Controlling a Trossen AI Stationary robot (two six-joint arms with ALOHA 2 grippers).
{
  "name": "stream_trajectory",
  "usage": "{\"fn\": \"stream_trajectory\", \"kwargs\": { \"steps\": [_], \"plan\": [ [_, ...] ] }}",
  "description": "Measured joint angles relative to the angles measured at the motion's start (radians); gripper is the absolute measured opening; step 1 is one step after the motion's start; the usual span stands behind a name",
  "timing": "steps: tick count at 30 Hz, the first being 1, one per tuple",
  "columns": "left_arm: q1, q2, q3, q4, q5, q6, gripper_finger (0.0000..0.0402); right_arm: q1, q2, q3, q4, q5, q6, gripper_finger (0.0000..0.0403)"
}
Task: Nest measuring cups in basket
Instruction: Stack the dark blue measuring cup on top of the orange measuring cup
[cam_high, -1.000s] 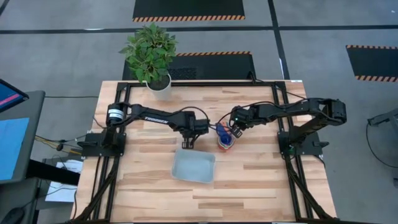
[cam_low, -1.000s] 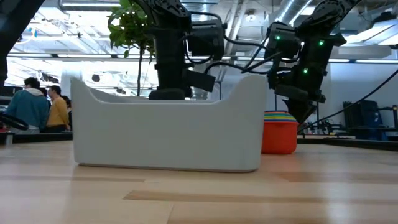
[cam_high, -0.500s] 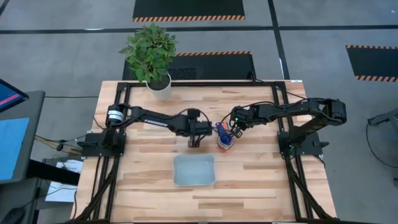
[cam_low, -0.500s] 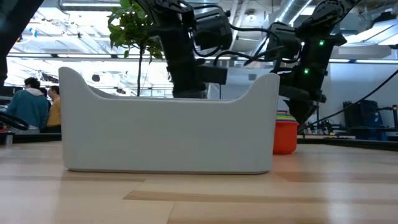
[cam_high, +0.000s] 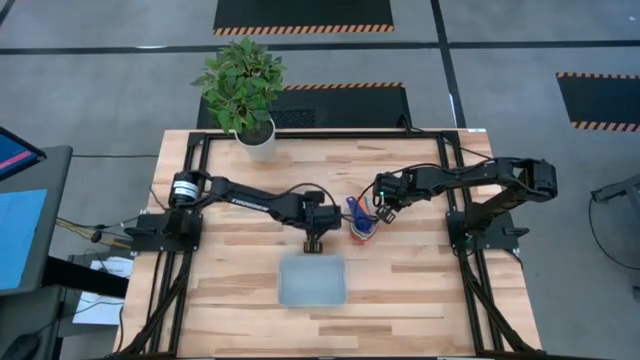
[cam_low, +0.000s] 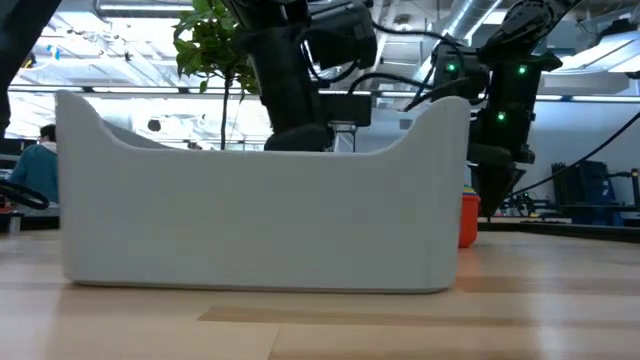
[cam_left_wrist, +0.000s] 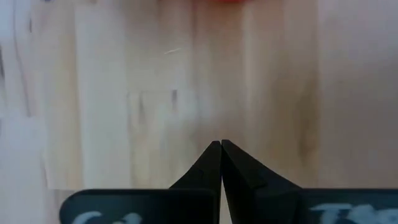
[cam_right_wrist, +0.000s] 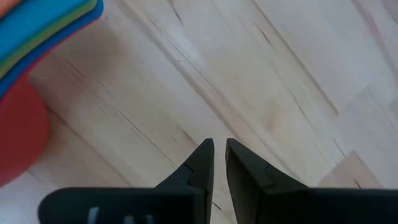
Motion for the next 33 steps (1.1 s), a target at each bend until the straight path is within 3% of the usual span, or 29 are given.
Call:
{"fn": "stream_trajectory", "kwargs": {
  "steps": [10,16,18,24,28,33],
  "plan": [
    [-0.079,0.0,0.004,-0.004,-0.015,-0.122,0.0,0.0,0.0,0.0,-0.019,0.0,0.0,0.0066],
    [-0.054,0.0,0.004,0.002,-0.307,0.035,0.0,0.0,0.0,0.0,-0.017,0.005,0.005,0.0066],
    [-0.007,0.0,0.004,0.017,-0.34,0.099,0.0,0.0,0.0,0.0,-0.017,0.009,0.008,0.0066],
    [0.106,0.0,0.004,0.151,-0.104,0.18,0.0,0.0,0.0,0.0,-0.018,0.012,0.008,0.0066],
    [0.1,0.0,0.004,0.229,-0.028,0.239,0.0,-0.008,0.0,0.0,-0.015,0.039,-0.008,0.0066],
    [0.096,0.042,0.024,0.259,0.018,0.247,0.0,-0.021,0.0,0.0,0.035,-0.015,-0.046,0.0066]
  ]
}}
